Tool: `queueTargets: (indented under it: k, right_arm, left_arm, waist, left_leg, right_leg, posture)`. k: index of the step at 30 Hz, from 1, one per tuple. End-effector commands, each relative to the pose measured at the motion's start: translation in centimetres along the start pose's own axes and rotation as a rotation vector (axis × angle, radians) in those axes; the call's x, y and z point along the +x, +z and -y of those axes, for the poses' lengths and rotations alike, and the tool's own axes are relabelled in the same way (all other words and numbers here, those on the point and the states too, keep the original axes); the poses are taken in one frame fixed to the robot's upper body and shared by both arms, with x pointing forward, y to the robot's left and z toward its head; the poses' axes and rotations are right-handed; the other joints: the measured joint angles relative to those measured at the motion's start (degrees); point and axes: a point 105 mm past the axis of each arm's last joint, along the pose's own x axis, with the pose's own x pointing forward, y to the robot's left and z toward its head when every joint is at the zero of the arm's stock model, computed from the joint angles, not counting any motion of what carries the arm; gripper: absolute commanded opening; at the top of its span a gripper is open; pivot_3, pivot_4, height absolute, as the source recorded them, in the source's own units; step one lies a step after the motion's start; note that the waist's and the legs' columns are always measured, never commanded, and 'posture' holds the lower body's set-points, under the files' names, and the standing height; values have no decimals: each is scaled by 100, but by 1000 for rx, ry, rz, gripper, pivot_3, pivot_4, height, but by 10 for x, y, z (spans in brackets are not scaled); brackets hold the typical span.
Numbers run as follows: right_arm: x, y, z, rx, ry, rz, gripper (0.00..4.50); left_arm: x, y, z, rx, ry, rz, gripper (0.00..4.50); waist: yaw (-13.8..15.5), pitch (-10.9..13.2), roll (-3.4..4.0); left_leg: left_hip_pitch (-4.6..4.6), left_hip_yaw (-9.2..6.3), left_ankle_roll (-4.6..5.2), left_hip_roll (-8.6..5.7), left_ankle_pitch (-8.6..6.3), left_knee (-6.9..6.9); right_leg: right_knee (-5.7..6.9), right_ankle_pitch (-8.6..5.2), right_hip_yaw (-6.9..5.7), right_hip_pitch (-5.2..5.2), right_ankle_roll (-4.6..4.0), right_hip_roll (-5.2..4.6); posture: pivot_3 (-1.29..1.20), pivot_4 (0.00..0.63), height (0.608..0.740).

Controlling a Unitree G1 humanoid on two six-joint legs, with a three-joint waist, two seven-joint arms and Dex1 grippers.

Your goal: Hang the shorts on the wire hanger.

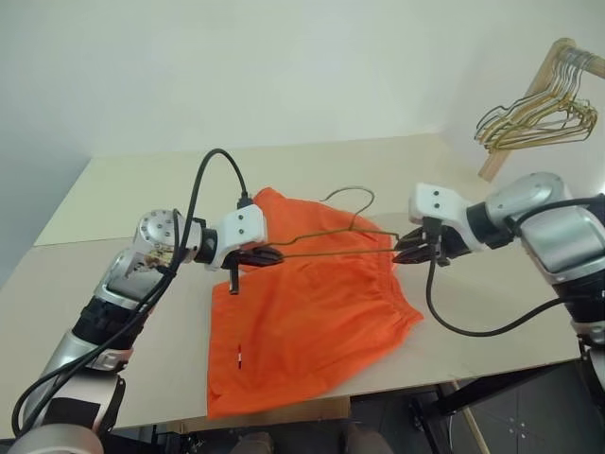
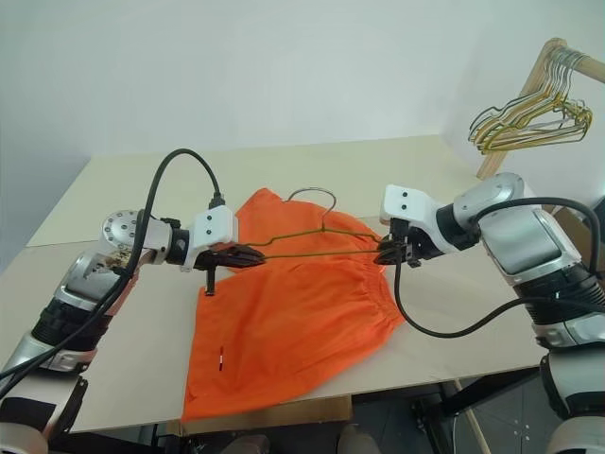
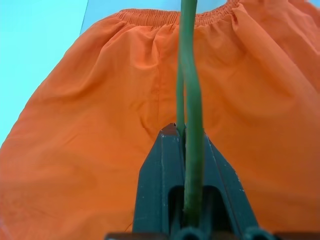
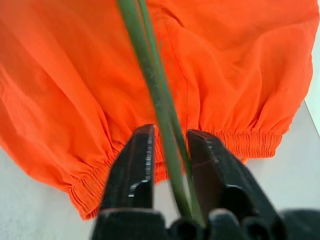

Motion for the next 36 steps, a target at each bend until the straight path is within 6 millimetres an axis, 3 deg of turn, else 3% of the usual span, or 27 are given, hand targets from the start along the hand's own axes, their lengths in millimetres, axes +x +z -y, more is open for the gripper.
queueTargets:
  k: [1,8,13,15,19,23,30,36]
  right_arm:
    - [-4,2,3,-45,-22,-6,23]
    - [-6,3,-1,-41,-4,9,23]
    - [-17,4,-14,8,44,63,0]
    - [-25,-4,-26,74,65,82,0]
    - [-38,-23,-55,282,84,116,0]
    - [-52,-58,-83,617,12,141,0]
    - [-59,-110,-128,1157,-96,185,0]
    - [-54,-122,-143,1340,-91,175,0]
  left_arm:
    - [-10,16,-5,56,21,43,0]
    - [-10,16,-4,65,0,62,0]
    - [-22,32,3,62,-87,258,1382]
    - [-25,29,-3,114,-58,228,1910]
    - [-36,30,-16,101,10,253,3187]
    - [-48,27,-18,48,35,288,4471]
    - [-44,44,11,-21,-18,482,4471]
    - [-36,55,24,-85,-41,559,4471]
  waist:
    - [-3,0,0]
    - [-14,-1,0]
    - [-6,-2,-1]
    - [15,-2,-1]
    - [102,-12,-17]
    - [142,-17,-21]
    - [131,-49,-21]
    - [71,-98,17]
  left_leg:
    - [0,0,0,0,0,0]
    - [2,0,-1,1,1,0]
    - [1,-1,-2,2,1,1]
    - [0,-1,-3,2,1,1]
    - [2,-5,22,0,-13,7]
    - [6,-3,36,2,-21,10]
    - [20,0,50,12,-29,11]
    - [31,4,52,15,-30,9]
  right_leg:
    - [0,0,0,0,0,0]
    - [0,0,0,1,0,2]
    - [0,0,-1,1,0,1]
    - [0,0,-2,1,0,-1]
    - [-2,0,-6,9,0,-4]
    - [-2,0,-4,12,0,-2]
    - [0,0,2,30,0,4]
    - [-2,0,10,41,0,8]
  posture:
    - [-20,0,740]
    - [-27,0,740]
    - [-31,0,740]
    - [-31,0,740]
    - [-38,1,740]
    - [-61,13,740]
    - [-88,26,740]
    - [-106,25,740]
